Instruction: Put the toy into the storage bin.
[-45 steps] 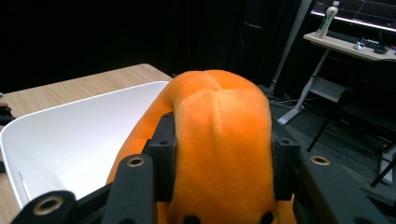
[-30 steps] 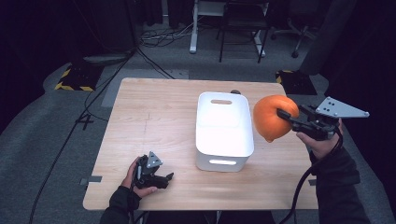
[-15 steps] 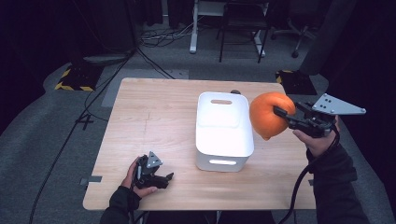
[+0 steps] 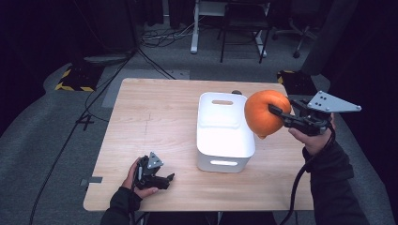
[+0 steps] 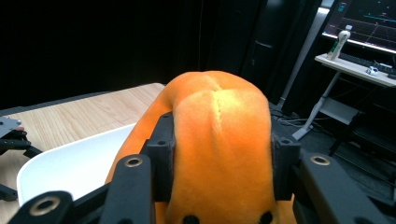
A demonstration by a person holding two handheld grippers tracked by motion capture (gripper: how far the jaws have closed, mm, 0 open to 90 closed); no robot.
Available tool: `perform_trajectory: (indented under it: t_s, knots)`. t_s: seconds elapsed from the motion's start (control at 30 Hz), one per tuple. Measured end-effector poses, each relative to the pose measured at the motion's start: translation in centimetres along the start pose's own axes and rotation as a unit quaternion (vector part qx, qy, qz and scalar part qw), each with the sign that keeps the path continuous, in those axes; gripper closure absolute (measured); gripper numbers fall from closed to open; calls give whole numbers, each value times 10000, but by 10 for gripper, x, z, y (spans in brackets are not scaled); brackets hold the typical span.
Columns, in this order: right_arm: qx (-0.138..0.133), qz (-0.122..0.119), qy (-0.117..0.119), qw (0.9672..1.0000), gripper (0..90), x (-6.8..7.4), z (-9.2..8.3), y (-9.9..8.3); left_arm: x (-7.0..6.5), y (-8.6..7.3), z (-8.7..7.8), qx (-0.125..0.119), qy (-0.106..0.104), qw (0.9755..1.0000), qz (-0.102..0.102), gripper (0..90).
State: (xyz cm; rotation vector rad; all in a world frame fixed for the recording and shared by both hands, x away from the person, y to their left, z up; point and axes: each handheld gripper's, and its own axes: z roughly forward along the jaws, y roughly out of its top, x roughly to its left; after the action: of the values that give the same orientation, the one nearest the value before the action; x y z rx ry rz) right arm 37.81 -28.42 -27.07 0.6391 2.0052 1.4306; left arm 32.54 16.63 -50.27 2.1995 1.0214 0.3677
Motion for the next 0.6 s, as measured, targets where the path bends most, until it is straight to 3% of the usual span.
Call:
perform_trajectory:
  t_s: [0.17,0.6]
  knots:
    - [-23,-79,76,9999,556,5,6,1,0,0,0,-4,2,10000,-8,146]
    - [-10,-17,268,9996,552,18,20,-1,0,0,0,-1,2,10000,2,146]
